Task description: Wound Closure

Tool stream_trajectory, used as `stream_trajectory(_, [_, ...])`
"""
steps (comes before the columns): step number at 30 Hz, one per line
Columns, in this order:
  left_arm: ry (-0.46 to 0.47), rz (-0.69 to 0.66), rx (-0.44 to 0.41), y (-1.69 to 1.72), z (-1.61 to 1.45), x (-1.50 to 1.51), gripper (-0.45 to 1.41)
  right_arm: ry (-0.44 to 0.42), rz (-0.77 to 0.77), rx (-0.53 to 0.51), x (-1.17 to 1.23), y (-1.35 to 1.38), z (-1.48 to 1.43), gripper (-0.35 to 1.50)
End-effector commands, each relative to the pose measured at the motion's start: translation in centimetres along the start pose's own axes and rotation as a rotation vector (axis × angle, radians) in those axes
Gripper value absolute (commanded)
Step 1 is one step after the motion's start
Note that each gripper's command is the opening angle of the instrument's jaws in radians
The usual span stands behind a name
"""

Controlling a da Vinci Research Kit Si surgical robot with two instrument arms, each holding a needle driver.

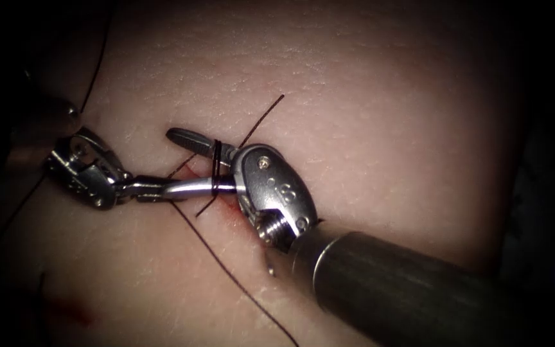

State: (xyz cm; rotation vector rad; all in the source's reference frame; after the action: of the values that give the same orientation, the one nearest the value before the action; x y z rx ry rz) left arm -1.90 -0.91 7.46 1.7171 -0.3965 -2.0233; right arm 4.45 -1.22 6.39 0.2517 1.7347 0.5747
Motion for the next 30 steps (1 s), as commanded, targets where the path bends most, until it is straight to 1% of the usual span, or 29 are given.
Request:
stream_trajectory(1, [0.0,-0.002,-0.001,0.08,0.06,-0.01,-0.45,-0.004,0.0,-0.009,-0.09,0.0,0.03,0.83])
stream_trajectory(4, [-0.025,-0.012,0.001,0.08,0.09,0.11,-0.45,-0.025,-0.004,-0.06,-0.11,0.02,-0.03,0.78])
stream_trajectory(9, [-0.043,-0.027,0.005,0.12,0.21,0.17,-0.45,-0.042,0.007,-0.1,-0.11,0.03,-0.08,0.78])
stream_trajectory(14, [-0.052,-0.031,0.008,0.15,0.26,0.18,-0.45,-0.055,0.009,-0.128,-0.1,0.05,-0.17,0.78])
stream_trajectory(19, [-0.048,-0.036,0.006,0.16,0.22,0.16,-0.45,-0.055,0.039,-0.129,-0.1,0.09,-0.23,0.78])
stream_trajectory(25, [-0.057,-0.049,0.009,0.22,0.24,0.21,-0.45,-0.039,0.06,-0.136,-0.07,0.12,-0.2,0.76])
stream_trajectory(28, [-0.056,-0.048,0.009,0.22,0.26,0.22,-0.45,-0.016,0.102,-0.115,-0.07,0.13,-0.17,0.78])
stream_trajectory(30, [-0.055,-0.049,0.008,0.21,0.26,0.18,-0.45,-0.002,0.137,-0.084,-0.07,0.12,-0.17,0.79])
